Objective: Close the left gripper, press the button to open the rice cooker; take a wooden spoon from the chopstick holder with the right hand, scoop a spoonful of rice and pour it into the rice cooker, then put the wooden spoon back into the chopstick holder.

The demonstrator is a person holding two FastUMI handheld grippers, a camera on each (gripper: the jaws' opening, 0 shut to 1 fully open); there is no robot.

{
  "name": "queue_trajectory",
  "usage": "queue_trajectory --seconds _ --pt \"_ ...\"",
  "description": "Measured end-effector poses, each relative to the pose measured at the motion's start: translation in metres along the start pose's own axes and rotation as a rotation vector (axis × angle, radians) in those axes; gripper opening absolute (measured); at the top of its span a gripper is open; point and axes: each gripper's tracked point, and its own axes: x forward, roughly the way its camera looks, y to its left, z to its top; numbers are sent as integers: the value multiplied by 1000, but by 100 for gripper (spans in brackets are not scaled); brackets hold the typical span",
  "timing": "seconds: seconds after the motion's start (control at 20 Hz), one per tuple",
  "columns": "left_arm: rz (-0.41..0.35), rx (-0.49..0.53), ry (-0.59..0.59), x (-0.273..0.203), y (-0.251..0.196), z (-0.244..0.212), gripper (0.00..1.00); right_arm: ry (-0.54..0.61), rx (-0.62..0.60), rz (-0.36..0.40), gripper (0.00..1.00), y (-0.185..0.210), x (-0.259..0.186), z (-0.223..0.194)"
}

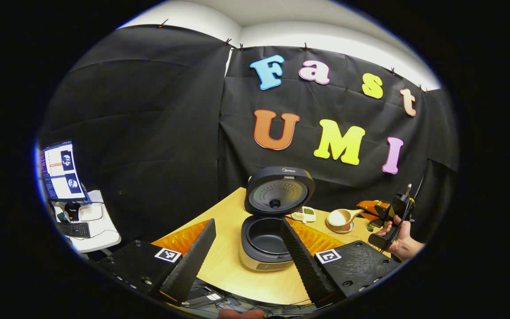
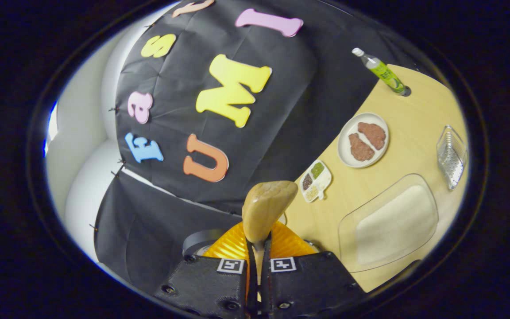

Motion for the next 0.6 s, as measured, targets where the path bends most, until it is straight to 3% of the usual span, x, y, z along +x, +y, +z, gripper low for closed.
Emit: queue_trajectory --seconds 0.2,0.6 --pt "47 -20 -16 -7 25 4 95 87 -116 -8 8 25 41 -51" --pt "120 -52 -22 -19 59 0 95 170 -390 -101 8 27 85 -115"
